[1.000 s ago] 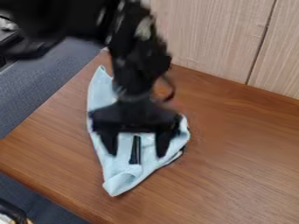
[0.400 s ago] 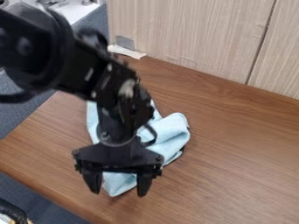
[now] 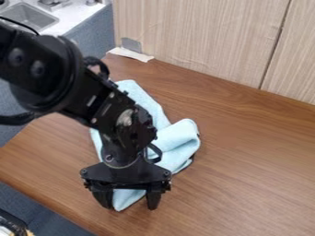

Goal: Fold the blue cloth on the table from bottom to top

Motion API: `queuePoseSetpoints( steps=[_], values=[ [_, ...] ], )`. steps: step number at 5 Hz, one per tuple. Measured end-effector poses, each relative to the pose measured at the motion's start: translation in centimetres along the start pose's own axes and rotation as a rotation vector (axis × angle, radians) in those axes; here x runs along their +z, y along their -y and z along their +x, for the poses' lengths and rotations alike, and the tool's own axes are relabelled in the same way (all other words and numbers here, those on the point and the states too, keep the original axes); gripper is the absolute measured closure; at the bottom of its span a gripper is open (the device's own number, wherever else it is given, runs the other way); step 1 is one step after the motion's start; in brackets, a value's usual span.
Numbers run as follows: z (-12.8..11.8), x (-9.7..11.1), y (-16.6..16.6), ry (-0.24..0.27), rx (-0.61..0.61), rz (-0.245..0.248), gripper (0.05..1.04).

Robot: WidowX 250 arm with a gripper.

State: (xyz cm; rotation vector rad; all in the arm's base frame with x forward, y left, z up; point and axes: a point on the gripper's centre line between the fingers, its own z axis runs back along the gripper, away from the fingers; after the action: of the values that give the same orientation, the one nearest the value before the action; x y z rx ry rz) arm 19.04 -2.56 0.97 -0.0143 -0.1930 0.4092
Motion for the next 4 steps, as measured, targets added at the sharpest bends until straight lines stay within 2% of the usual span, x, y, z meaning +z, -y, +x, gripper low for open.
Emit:
queuePoseSetpoints(
  steps=[2, 3, 4],
  values=[
    [-0.4, 0.4, 0.3, 0.004, -0.048, 0.023, 0.701],
    [-0.7, 0.8, 0.5, 0.001, -0.063, 0.031, 0.922],
    [-0.6, 1.4, 0.8, 0.005, -0.065, 0.012, 1.015]
  ],
)
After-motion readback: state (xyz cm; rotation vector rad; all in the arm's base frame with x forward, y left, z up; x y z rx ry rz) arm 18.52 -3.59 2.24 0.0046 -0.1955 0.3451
